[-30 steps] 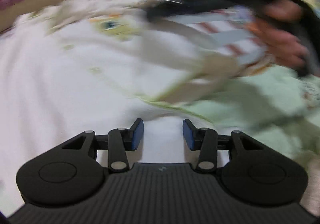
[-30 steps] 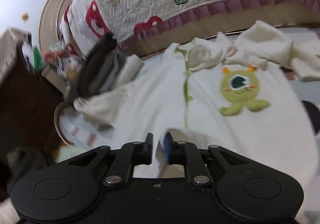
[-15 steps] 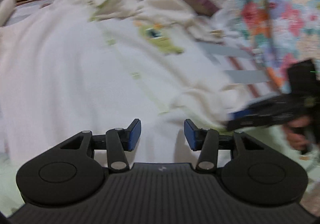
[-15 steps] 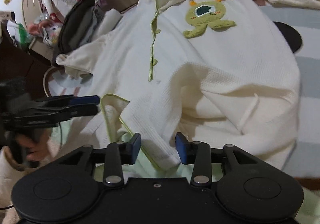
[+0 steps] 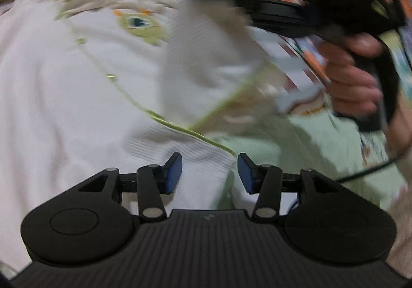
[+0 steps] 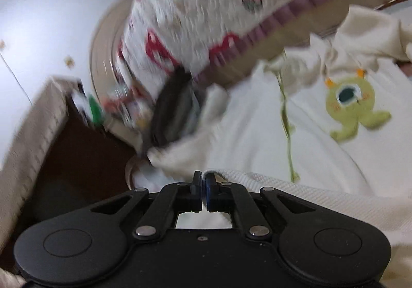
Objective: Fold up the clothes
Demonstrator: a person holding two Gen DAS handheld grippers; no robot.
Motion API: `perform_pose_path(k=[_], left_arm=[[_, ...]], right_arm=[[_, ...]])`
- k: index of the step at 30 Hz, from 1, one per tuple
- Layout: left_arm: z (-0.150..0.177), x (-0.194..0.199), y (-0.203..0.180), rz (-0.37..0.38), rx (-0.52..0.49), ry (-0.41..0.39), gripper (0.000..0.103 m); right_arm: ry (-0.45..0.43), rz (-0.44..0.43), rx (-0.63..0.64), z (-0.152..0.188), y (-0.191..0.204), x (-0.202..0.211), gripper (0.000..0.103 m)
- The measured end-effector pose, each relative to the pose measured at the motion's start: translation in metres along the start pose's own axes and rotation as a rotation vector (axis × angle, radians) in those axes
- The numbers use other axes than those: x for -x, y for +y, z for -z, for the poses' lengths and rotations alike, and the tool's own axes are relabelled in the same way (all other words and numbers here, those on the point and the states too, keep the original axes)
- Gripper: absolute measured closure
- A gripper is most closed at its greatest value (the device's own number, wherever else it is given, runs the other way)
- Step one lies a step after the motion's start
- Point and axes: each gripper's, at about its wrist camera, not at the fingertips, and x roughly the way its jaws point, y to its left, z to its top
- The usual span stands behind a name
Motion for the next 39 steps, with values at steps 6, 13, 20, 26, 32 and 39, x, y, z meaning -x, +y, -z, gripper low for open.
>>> perform_pose_path(k=[6,13,20,26,32,39], left_arm=[[0.003,-0.009,0.033,-0.124,0.113,0.003,0.055],[-0.003,-0.013,0.031,-0.302,0.069,0.014,0.067],[0.0,-0.004,0.053,-0.34,0.149,0.029,0.067],[0.002,0.032,0.013,-0.337,0.035,0.044,0.064],[0.027,0.053,-0.049,-0.176,-0.164,0.069,0.062],[0.076,-0.003,-0.069,-0.331,-0.365,0.275,0.058]], right_arm=[[0.071,0.318,0.224,0.015,0.001,-0.006,0.079],[0.18,0.342,0.309,0.053,-0.008,0.016,0.074],[0.429,0.356,0.556,0.076,0.005,-0.013,0.067],[0.521,0.406,0.677,0.082,0.004,-0.041,0.056],[0.35,0.322,0.455,0.085,-0.002,0.003,0.099],[0.26,0.301,0.341,0.116,0.018,0.069,0.099]])
